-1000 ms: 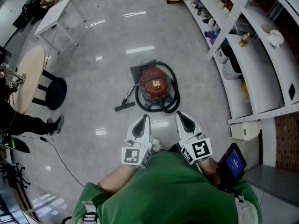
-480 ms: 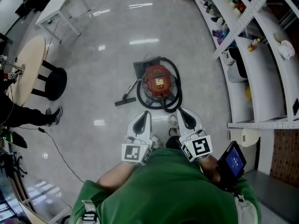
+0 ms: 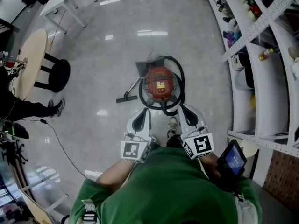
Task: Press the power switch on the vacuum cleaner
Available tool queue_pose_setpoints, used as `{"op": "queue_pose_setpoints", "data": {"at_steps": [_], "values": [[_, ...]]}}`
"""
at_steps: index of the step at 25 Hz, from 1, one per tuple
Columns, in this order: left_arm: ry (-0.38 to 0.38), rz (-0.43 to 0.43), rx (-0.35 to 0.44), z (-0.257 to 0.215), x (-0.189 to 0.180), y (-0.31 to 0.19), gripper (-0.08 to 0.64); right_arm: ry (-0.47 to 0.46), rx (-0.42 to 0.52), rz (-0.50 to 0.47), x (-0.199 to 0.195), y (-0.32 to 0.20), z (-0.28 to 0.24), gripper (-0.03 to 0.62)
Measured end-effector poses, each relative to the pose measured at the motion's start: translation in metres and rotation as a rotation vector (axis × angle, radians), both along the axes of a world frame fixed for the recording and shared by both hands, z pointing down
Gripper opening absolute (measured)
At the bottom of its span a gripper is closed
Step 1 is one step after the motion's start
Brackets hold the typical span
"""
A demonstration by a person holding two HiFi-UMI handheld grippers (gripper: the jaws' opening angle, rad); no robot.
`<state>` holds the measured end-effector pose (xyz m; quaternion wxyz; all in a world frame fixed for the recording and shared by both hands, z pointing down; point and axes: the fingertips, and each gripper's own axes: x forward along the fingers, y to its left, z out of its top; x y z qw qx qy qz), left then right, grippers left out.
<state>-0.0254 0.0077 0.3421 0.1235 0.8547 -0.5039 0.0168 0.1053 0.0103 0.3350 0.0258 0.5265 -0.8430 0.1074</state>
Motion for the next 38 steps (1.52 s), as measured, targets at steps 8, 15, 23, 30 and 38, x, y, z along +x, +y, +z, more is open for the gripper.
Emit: {"op": "queue_pose_setpoints", "data": {"at_steps": [8, 15, 23, 30, 38], "values": [[-0.053, -0.053, -0.019, 0.012, 0.027, -0.043, 0.008, -0.015, -0.022, -0.044, 0.035, -0.053, 0.015, 0.000], [-0.070, -0.070, -0.060, 0.028, 0.033, -0.063, 0.008, -0.004, -0.048, -0.073, 0.040, -0.081, 0.033, 0.000], [-0.062, -0.069, -0.070, 0.048, 0.018, -0.092, 0.008, 0.025, -0.065, -0.069, 0.029, -0.113, 0.044, 0.000], [-0.066, -0.058, -0.101, 0.070, 0.008, -0.120, 0.008, 0.061, -0.094, -0.077, 0.015, -0.141, 0.069, 0.000], [-0.094, -0.038, -0.175, 0.128, 0.002, -0.139, 0.008, 0.092, -0.165, -0.091, 0.002, -0.163, 0.127, 0.000]]}}
